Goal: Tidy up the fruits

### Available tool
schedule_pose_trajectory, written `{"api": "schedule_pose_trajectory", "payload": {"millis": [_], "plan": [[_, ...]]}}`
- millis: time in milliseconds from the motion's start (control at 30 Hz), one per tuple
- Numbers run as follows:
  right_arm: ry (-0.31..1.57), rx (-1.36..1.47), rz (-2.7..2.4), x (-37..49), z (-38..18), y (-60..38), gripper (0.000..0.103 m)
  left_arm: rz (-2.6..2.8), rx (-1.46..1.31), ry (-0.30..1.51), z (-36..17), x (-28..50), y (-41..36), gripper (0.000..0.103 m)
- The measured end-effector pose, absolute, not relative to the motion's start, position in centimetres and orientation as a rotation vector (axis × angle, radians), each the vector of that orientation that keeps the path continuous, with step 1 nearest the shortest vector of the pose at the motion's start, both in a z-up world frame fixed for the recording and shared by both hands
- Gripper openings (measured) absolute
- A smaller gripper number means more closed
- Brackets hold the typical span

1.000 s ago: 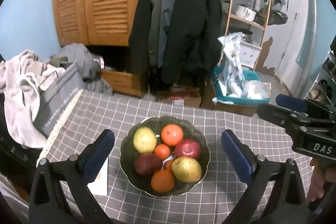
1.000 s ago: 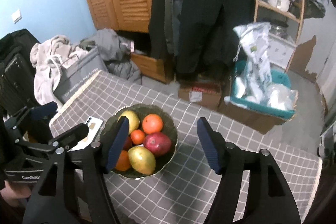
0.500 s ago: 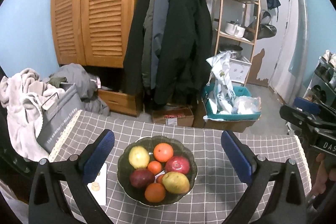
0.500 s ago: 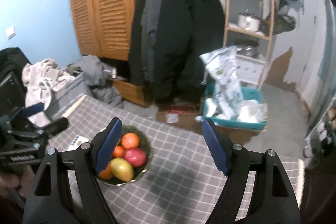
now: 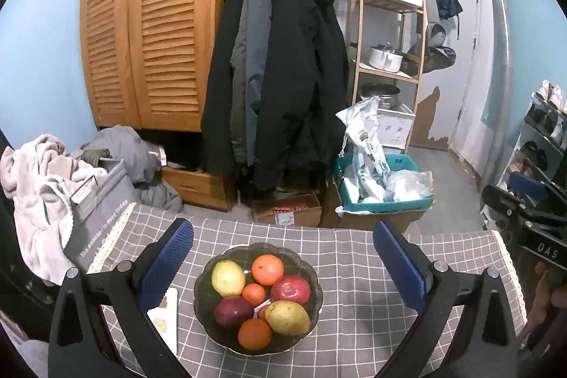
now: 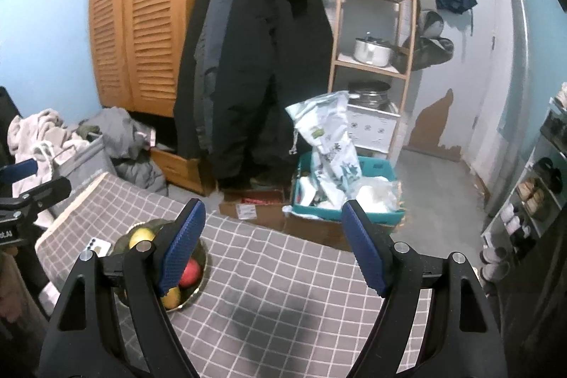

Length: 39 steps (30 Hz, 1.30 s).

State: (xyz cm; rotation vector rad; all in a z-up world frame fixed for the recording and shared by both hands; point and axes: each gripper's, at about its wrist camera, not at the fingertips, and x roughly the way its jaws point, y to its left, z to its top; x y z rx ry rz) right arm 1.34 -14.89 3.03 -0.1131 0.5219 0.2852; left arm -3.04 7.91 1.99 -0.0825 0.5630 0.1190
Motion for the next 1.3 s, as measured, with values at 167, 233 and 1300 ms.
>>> {"api": "schedule_pose_trajectory", "payload": {"millis": [167,233,1300], "plan": [[0.523,-0.112,0.262,1.65,2.83,-15.7,0.078,0.114,-0.083,0.566,2.06,-2.85,7.52,0.102],[0.526,-0.109,0.26,1.7,2.75,-15.82,0.078,0.112,-0.091,0.567,2.14,-2.82,7.49,0.102],[0.516,-0.129,0.263,1.49,2.71,-15.6,0.078,0.133,-0.102,0.575,2.0,-2.81,7.89,0.102]]}}
